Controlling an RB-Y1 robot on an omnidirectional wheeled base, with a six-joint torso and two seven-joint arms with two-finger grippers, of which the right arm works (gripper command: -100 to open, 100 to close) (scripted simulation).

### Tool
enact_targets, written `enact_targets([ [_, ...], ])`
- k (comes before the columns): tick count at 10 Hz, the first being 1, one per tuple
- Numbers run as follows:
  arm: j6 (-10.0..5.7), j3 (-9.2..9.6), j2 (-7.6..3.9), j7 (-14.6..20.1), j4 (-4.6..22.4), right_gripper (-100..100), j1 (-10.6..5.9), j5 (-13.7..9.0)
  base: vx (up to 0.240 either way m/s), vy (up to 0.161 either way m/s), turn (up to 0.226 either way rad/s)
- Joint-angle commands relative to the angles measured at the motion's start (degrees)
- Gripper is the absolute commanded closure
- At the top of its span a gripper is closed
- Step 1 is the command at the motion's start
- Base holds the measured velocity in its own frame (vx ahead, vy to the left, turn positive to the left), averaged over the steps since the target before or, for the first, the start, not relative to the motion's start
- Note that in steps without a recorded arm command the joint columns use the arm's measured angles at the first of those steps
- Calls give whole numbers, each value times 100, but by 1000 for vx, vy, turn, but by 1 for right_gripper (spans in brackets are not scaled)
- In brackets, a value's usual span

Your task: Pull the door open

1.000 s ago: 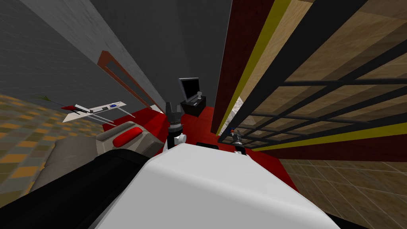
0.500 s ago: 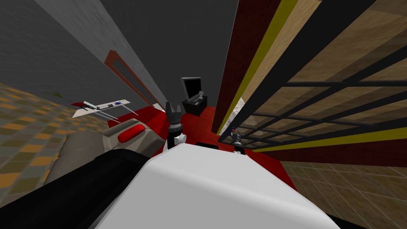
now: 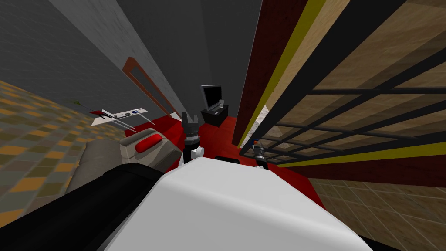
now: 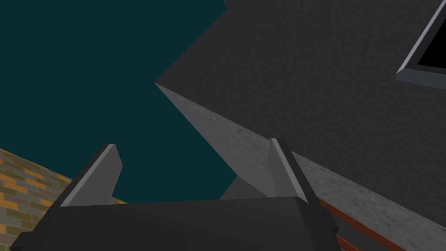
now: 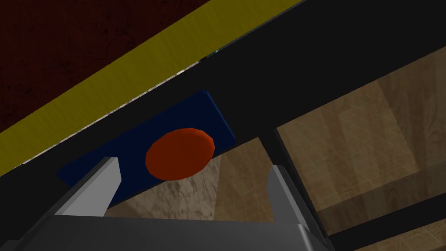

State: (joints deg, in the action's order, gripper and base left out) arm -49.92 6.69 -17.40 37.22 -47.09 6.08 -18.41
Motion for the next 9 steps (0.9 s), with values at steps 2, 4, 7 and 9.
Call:
enact_targets([
  [2,-4,117,-4,442,-68,-100,45,-233,-68,-17,62],
  [4,-7,172,-5,747,-97,-100,64,-344,-45,-17,50],
  [7,-15,286,-8,1159,-157,-100,104,-570,-46,-17,57],
  [9,-18,343,-10,1452,-187,-100,124,-683,-54,-18,44],
])
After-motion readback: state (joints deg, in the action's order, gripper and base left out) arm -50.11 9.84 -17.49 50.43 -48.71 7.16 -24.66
